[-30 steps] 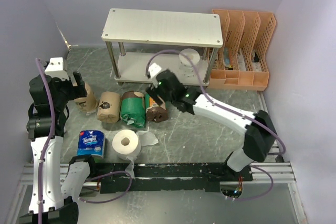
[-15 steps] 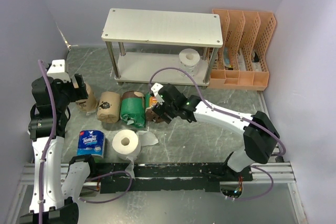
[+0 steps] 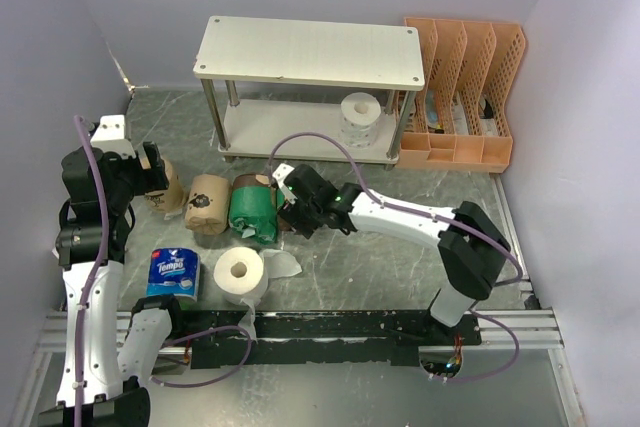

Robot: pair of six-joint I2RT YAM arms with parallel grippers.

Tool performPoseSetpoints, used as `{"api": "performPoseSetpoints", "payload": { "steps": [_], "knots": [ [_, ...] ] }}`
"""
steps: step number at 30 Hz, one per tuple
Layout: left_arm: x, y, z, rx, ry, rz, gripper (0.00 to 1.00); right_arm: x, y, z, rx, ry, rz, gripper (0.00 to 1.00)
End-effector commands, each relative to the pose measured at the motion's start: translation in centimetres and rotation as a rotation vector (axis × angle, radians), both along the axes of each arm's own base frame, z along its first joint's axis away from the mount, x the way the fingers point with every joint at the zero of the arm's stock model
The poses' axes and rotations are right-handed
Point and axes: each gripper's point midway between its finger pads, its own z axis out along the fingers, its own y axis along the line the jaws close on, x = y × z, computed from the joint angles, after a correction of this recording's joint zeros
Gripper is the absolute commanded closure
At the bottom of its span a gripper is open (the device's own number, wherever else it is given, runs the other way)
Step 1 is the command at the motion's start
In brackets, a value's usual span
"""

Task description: Place and organize the paper towels onto the shelf

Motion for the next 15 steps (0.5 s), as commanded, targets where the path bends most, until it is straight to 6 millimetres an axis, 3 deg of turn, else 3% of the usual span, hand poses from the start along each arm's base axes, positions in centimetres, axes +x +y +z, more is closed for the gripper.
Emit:
{"api": "performPoseSetpoints", "payload": {
  "steps": [1,6,11,15],
  "knots": [
    [0.1,-0.3,0.7,0.005,-0.039,-0.020,0.06,1.2,0.6,0.6,-0.022,-0.030,-0.018,0.30],
    [0.2,-0.4,0.7,0.004,-0.038,-0.024,0.06,1.8,1.2,-0.5,-0.082,-0.013,0.011,0.55],
    [0.1,-0.3,0.6,0.007,-0.037,-0.023,0.07,1.9,1.3,-1.2,-0.116,0.006,0.018,1.00],
    [0.2,-0.4,0.6,0.006,-0.037,-0.027,0.06,1.9,0.6,0.0,-0.080,-0.023,-0.040,1.00]
  ]
}}
